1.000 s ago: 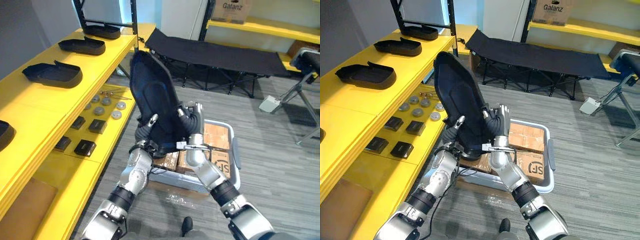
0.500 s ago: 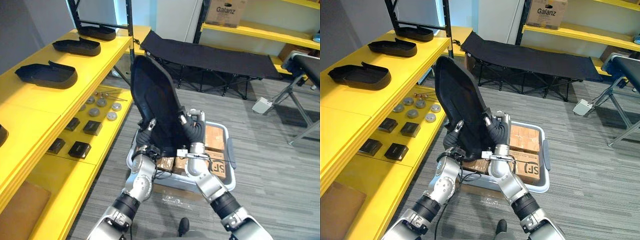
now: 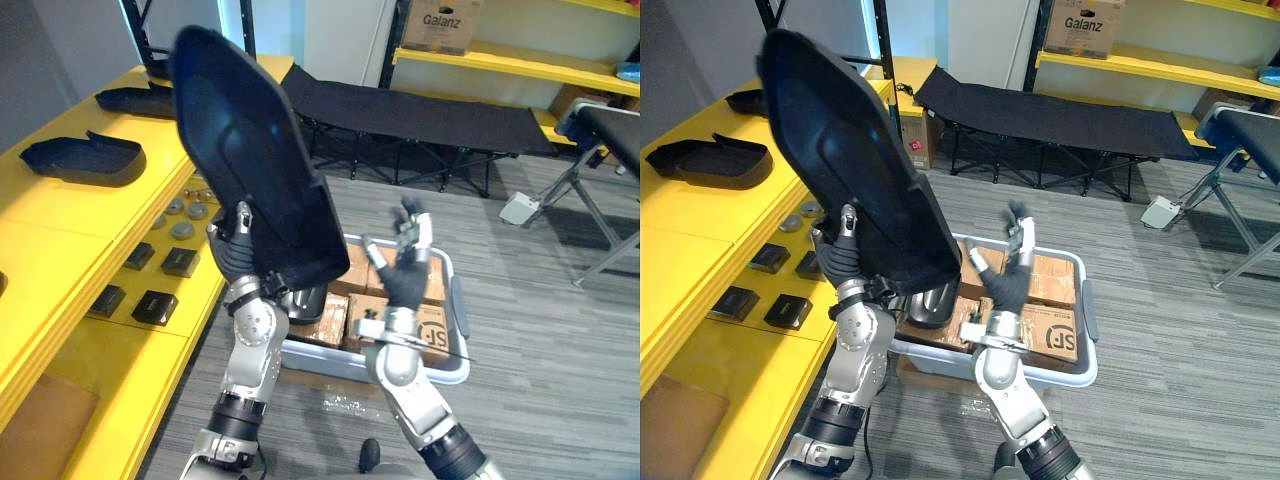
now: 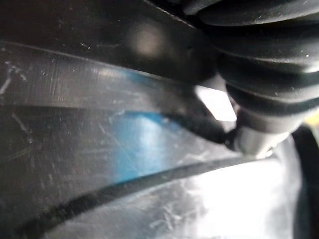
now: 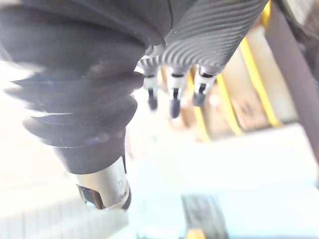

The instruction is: Walk over and take plastic housings, then place them on the shelf

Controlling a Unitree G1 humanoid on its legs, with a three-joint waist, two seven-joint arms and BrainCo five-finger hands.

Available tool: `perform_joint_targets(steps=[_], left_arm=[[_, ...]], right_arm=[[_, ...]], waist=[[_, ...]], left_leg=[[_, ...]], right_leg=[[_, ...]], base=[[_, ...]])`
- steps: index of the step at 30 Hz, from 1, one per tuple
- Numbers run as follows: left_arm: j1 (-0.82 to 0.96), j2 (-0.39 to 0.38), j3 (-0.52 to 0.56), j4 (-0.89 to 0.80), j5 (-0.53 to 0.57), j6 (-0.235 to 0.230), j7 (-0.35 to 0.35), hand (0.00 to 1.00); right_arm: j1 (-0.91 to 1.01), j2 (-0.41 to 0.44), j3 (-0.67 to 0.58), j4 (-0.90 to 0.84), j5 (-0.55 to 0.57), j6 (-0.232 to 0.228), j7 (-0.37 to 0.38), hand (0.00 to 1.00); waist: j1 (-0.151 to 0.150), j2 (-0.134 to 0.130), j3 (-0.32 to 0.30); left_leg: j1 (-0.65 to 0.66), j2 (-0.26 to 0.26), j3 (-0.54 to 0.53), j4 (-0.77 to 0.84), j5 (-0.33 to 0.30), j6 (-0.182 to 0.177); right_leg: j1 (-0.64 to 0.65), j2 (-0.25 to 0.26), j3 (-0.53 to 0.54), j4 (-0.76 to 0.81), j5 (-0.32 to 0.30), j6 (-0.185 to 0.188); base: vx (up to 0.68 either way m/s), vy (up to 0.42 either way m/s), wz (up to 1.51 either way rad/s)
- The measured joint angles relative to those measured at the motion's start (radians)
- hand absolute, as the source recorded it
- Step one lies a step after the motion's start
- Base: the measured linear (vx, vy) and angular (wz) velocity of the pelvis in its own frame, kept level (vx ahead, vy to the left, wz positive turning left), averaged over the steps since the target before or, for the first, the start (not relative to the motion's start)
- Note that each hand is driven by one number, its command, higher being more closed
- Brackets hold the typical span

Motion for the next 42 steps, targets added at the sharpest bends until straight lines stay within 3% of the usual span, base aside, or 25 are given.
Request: perform_joint_targets(steps=[4, 5, 8, 12, 16, 19, 24, 26, 30, 35, 40, 42], left_arm=[[0.039, 0.026, 0.058, 0.015, 0.127, 0.054, 0.032, 1.00], [0.056, 0.038, 0.082, 0.026, 0.158, 0.057, 0.041, 1.00], [0.094, 0.057, 0.120, 0.027, 0.157, 0.051, 0.052, 1.00], [0.204, 0.049, 0.180, -0.039, 0.082, -0.036, 0.038, 1.00], [0.345, 0.007, 0.179, -0.267, 0.011, -0.110, -0.030, 1.00], [0.391, 0.005, 0.189, -0.340, -0.010, -0.137, -0.062, 1.00], [0.446, 0.005, 0.252, -0.428, 0.001, -0.137, -0.057, 1.00], [0.469, 0.001, 0.285, -0.472, 0.020, -0.108, -0.051, 1.00], [0.543, -0.038, 0.381, -0.527, 0.027, -0.079, -0.045, 1.00], [0.607, -0.068, 0.470, -0.532, -0.036, -0.104, -0.063, 1.00], [0.608, -0.069, 0.488, -0.584, -0.060, -0.153, -0.149, 1.00], [0.575, -0.052, 0.449, -0.584, -0.087, -0.162, -0.211, 1.00]], right_arm=[[0.061, -0.033, -0.120, -0.082, 0.126, -0.009, 0.088, 0.00], [0.103, -0.044, -0.181, -0.103, 0.191, -0.023, 0.139, 0.00], [0.175, -0.061, -0.267, -0.107, 0.243, -0.015, 0.205, 0.00], [0.322, -0.058, -0.333, -0.060, 0.318, 0.092, 0.365, 0.00], [0.387, -0.027, -0.334, -0.019, 0.354, 0.103, 0.446, 0.00], [0.387, -0.026, -0.334, -0.015, 0.354, 0.104, 0.488, 0.00], [0.350, -0.025, -0.317, 0.076, 0.356, 0.144, 0.561, 0.00], [0.333, -0.028, -0.272, 0.104, 0.355, 0.175, 0.594, 0.00], [0.287, -0.028, -0.172, 0.114, 0.322, 0.207, 0.633, 0.00], [0.200, -0.030, -0.156, 0.190, 0.291, 0.216, 0.588, 0.00], [0.160, -0.031, -0.161, 0.206, 0.273, 0.215, 0.574, 0.00], [0.163, -0.032, -0.170, 0.207, 0.273, 0.214, 0.556, 0.00]], waist=[[0.000, 0.006, -0.003], [-0.001, 0.006, -0.003], [-0.003, 0.008, -0.004], [-0.009, 0.010, -0.005], [-0.008, 0.028, -0.008], [0.002, 0.040, -0.015], [0.025, 0.043, -0.015], [0.043, 0.045, -0.016], [0.101, 0.043, -0.015], [0.176, 0.030, -0.011], [0.182, 0.012, -0.014], [0.167, 0.011, -0.010]], left_leg=[[0.004, 0.008, 0.027, -0.002, -0.001, -0.002], [0.009, 0.009, 0.029, -0.004, -0.002, -0.002], [0.012, 0.009, 0.041, -0.006, -0.005, -0.002], [0.010, 0.007, 0.054, -0.005, -0.012, -0.001], [0.001, 0.005, 0.058, 0.000, -0.018, 0.001], [-0.001, 0.005, 0.056, 0.001, -0.020, 0.002], [-0.012, 0.005, 0.013, 0.016, -0.025, 0.008], [-0.040, 0.004, -0.039, 0.032, -0.026, 0.007], [-0.069, 0.000, -0.119, 0.032, -0.022, 0.008], [-0.095, -0.023, -0.228, 0.030, -0.010, 0.007], [-0.134, -0.066, -0.338, 0.030, 0.004, 0.029], [-0.164, -0.086, -0.431, 0.030, 0.019, 0.031]], right_leg=[[-0.014, 0.011, 0.027, 0.000, 0.005, 0.003], [-0.014, 0.014, 0.033, 0.000, 0.007, 0.006], [-0.017, 0.015, 0.047, 0.000, 0.008, 0.008], [-0.032, 0.015, 0.062, 0.000, 0.010, 0.009], [-0.038, 0.013, 0.068, 0.000, 0.010, 0.010], [-0.038, 0.013, 0.066, 0.000, 0.010, 0.011], [-0.012, 0.006, 0.021, 0.000, -0.004, 0.008], [0.002, -0.002, -0.031, 0.000, -0.012, 0.010], [0.023, -0.009, -0.108, 0.000, -0.032, 0.012], [0.073, -0.026, -0.212, 0.002, -0.037, 0.025], [0.109, -0.055, -0.247, 0.014, -0.041, 0.030], [0.110, -0.066, -0.172, 0.078, -0.117, 0.025]], base=[[-0.01, 0.001, -0.21], [-0.01, -0.001, -0.09], [-0.01, 0.016, -0.14], [-0.03, 0.021, -0.09], [-0.01, 0.006, -0.03], [-0.01, 0.003, 0.01], [-0.04, 0.005, 0.25], [-0.05, 0.000, 0.63], [-0.01, -0.006, 0.55], [0.05, 0.017, 0.63], [0.05, 0.078, 0.70], [0.07, 0.134, 1.35]])
